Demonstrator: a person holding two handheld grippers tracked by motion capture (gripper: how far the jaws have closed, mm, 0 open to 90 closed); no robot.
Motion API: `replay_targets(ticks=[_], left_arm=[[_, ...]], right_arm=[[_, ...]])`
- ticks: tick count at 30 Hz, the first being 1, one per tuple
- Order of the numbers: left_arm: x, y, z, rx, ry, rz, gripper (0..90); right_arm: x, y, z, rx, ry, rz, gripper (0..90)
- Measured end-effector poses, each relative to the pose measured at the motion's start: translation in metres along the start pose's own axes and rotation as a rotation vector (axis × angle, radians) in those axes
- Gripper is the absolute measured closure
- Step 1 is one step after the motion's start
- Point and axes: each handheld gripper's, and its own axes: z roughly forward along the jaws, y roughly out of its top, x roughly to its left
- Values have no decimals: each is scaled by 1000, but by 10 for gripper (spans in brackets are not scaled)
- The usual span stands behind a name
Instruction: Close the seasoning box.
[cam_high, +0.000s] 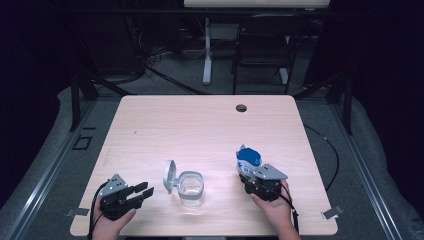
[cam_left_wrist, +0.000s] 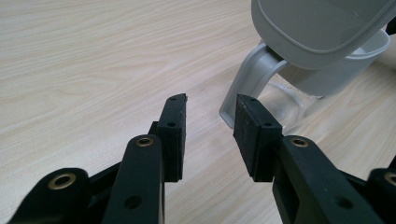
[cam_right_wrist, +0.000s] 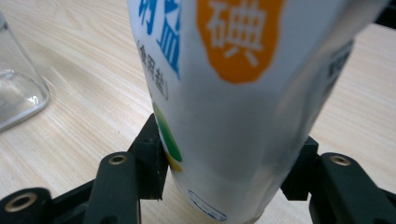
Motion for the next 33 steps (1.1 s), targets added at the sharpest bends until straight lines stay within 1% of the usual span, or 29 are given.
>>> replay_targets(ticks=[1, 4, 6, 7, 8, 10, 12, 15, 17, 18, 19, 20, 21, 22, 24, 25, 26, 27, 29, 30, 33], left_arm=[[0, 0, 0, -2, 1, -7, 646], [1, -1, -1, 2, 1, -9, 640], [0, -1, -1, 1, 1, -12, 637], [0, 0, -1, -2, 3, -6, 637], [0, 0, -1, -5, 4, -4, 633], [0, 0, 0, -18, 6, -6, 615], [-1, 0, 0, -19, 13, -1, 590], [0, 0, 0, -25, 16, 2, 576], [0, 0, 0, -30, 25, -7, 560], [0, 0, 0, -25, 30, -4, 534], [1, 0, -1, -24, 35, 1, 534], [1, 0, 0, -35, 40, -6, 529], [2, 0, -1, -36, 39, -7, 508], [2, 0, -1, -36, 46, -4, 508], [3, 0, -3, -44, 78, 8, 493], [3, -1, -3, -55, 92, 8, 480], [4, -1, -4, -52, 101, 15, 475], [5, -1, -5, -58, 109, 10, 475], [6, -2, -6, -52, 128, 11, 461], [6, -2, -6, -54, 141, 9, 461], [7, -3, -7, -53, 168, 19, 457]], right_arm=[[1, 2, -1, -3, -1, -7, 454], [3, 8, -4, -16, -5, -31, 454], [5, 13, -7, -26, -17, -66, 454], [5, 13, -7, -26, -17, -66, 454], [6, 15, -8, -30, -15, -77, 454], [7, 19, -10, -35, -23, -93, 454], [7, 22, -12, -39, -25, -102, 454], [8, 27, -14, -44, -30, -114, 454], [8, 30, -16, -51, -35, -125, 454], [10, 33, -17, -55, -39, -141, 454], [10, 33, -17, -55, -39, -141, 454], [10, 35, -18, -57, -45, -154, 454], [11, 39, -20, -56, -47, -171, 454], [11, 39, -20, -56, -47, -171, 454], [12, 42, -21, -60, -51, -187, 454], [12, 44, -21, -58, -52, -194, 454], [13, 47, -22, -56, -54, -209, 454], [13, 47, -22, -56, -54, -209, 454], [16, 50, -23, -58, -65, -244, 454], [16, 50, -23, -58, -65, -244, 454], [17, 53, -24, -64, -66, -258, 454]])
